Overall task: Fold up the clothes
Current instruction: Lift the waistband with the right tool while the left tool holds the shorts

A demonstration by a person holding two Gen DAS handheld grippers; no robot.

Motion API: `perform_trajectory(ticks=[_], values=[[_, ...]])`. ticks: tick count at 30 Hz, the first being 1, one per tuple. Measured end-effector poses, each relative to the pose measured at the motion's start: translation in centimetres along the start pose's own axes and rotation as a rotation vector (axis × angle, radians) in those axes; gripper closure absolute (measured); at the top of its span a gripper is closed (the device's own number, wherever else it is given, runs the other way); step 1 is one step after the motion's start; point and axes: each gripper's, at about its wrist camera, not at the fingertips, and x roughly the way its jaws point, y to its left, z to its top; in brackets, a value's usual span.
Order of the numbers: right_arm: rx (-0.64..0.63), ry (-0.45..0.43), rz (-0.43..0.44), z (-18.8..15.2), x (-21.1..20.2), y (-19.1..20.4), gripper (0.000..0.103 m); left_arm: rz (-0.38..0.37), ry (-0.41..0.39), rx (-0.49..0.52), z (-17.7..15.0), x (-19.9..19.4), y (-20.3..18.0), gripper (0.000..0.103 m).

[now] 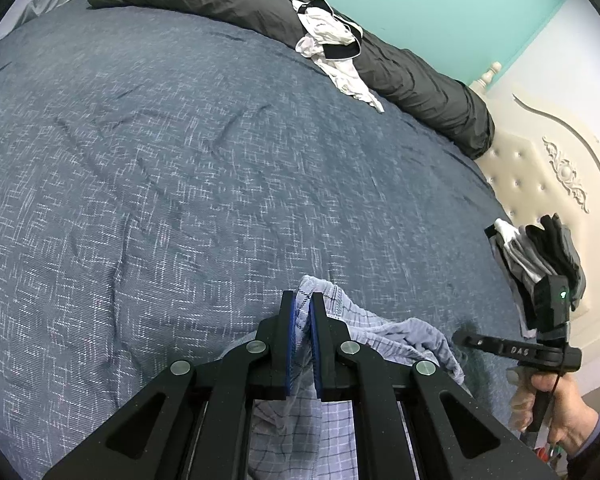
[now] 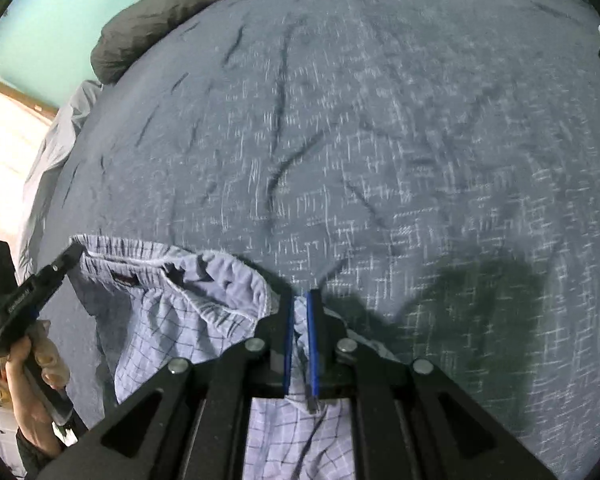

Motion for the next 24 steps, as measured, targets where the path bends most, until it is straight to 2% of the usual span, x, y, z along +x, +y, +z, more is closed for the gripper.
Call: perform_trajectory(ticks=[7,12,18,20,24], values=[[-0.053,0.031,-0.004,-2.5,2.0,5.5,0.097,-0.001,0.004,0.008,0.0,0.0,-0.1,0.096],[-0.195,0.122,-0.035,-5.2,3.5,9.8,0.096,-0.001,0.002,0.000,0.0,-0.2,0.1,0.096],[-0.271,0.175,-0.033,-9.8,3.2,11.6,0.096,-0.003,-0.001,-0.003,0.0,-0.3,0.1,0.096],[-0.253,0.153,-0.019,-10.6,2.6,12.1,0.096,-0.002,-0.001,-0.003,0.1,-0.4,0.1,0.096],[-0.095,0.030,0.020,-11.4,0.4,11.6,0.096,-0.001,0.000,-0.003,0.0,-0.5,0.2,0.096]])
